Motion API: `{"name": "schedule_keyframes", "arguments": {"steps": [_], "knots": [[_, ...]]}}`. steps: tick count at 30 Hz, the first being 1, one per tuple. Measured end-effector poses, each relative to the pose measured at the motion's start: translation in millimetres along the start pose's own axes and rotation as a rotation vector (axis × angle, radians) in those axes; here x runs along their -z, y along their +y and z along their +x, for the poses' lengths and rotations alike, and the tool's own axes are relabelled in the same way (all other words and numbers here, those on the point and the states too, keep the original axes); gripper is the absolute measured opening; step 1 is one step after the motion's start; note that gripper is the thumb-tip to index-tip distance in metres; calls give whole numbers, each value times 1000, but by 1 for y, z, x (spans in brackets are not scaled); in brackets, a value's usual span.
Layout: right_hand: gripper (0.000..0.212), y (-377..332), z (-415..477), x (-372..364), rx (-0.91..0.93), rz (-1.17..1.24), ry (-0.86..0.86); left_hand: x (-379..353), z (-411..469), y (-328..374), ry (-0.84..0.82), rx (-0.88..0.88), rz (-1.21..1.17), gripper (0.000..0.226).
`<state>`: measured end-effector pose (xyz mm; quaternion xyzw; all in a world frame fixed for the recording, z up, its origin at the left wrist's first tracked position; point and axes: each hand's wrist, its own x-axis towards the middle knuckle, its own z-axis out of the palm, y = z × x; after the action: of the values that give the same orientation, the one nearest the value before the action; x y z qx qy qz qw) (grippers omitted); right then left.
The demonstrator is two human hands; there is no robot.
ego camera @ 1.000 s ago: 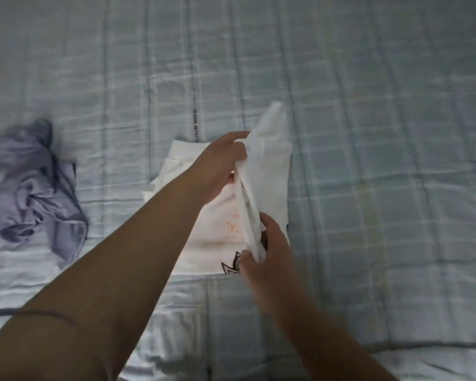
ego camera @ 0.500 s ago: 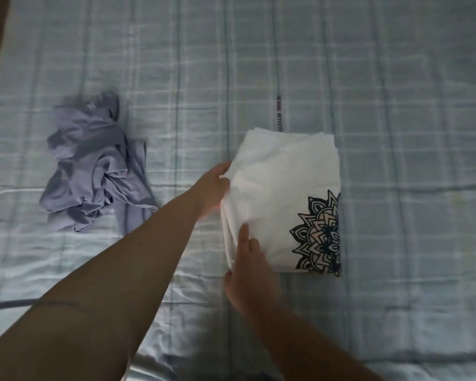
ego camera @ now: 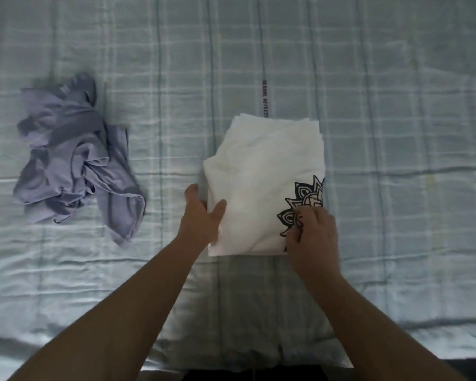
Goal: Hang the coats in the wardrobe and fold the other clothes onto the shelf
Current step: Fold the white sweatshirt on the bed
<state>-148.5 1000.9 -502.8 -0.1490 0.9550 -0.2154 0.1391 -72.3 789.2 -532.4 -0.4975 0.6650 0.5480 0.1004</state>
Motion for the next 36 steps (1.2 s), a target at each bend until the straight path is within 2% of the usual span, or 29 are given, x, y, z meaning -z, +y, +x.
{"name": "schedule_keyframes", "arguments": {"steps": [3, 5, 7, 11, 15, 18, 21, 25, 27, 30, 33, 36], "knots": [[48, 23, -1, 3, -225, -16, 8, -7, -23, -25, 50, 46, 90, 68], [59, 31, -1, 2, -439, 162, -119, -12, -37, -35, 23, 72, 187, 54], [54, 36, -1, 1, -599, 318, -229, -15, -46, -39, -28, 65, 272, 57], [35, 51, 2, 8, -526, 380, -247, -21, -52, -33, -59, 48, 200, 57], [23, 76, 0, 20, -501, 470, -315, -22, -54, -36, -115, 179, -148, 46], [31, 91, -3, 19, -486, 404, -407, -27, -61, -48, -117, 155, -41, 43], [33, 93, 1, 13, -488, 362, -419, -37, -66, -50, 14, 104, 121, 31], [31, 90, 1, 10, -500, 429, -397, -45, -69, -39, 116, 112, 70, 39], [23, 93, -2, 13, -523, 522, -399, -45, -72, -36, 57, 91, -52, 42], [9, 97, -8, 23, -580, 761, -388, -35, -79, -41, -193, 108, -216, 53], [16, 107, -24, 28, -710, 986, -441, -23, -80, -65, -341, 183, -133, 47], [21, 119, -41, 23, -758, 1000, -501, -20, -82, -79, -350, 226, -41, 44]]}}
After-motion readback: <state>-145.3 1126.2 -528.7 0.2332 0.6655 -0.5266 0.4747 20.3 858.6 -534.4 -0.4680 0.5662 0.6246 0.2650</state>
